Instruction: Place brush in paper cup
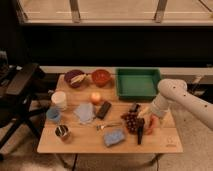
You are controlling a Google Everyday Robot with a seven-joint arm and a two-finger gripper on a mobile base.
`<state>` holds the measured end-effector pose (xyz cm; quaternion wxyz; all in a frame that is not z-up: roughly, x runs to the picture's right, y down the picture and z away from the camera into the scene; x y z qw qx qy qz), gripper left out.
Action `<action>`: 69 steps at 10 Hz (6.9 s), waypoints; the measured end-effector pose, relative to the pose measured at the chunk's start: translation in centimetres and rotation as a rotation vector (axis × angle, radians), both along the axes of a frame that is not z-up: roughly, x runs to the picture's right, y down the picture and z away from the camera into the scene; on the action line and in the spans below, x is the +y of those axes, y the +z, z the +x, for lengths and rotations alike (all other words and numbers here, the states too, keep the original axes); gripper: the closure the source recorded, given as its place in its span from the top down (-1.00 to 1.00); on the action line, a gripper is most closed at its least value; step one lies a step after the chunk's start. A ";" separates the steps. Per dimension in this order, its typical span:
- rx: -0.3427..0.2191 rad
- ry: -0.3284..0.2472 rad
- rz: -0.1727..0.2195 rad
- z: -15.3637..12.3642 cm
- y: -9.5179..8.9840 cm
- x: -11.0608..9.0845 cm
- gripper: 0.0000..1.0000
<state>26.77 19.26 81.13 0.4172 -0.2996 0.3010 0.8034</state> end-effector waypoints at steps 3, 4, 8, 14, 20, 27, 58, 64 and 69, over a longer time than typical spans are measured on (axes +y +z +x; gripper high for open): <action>0.000 0.000 0.000 0.0 0.0 0.0 0.60; 0.000 0.000 0.000 0.0 0.0 0.0 0.60; 0.000 0.000 0.000 0.0 0.0 0.0 0.60; 0.000 0.000 0.000 0.0 0.0 0.0 0.60; 0.000 0.000 0.000 0.0 0.0 0.0 0.60; 0.002 0.013 0.035 -2.0 0.1 0.0 0.60; -0.037 -0.019 0.099 -2.8 5.4 -1.7 0.59; -0.048 0.025 0.068 -1.7 5.6 -1.3 -0.48; -0.053 0.030 0.063 -1.8 5.9 -1.5 -1.00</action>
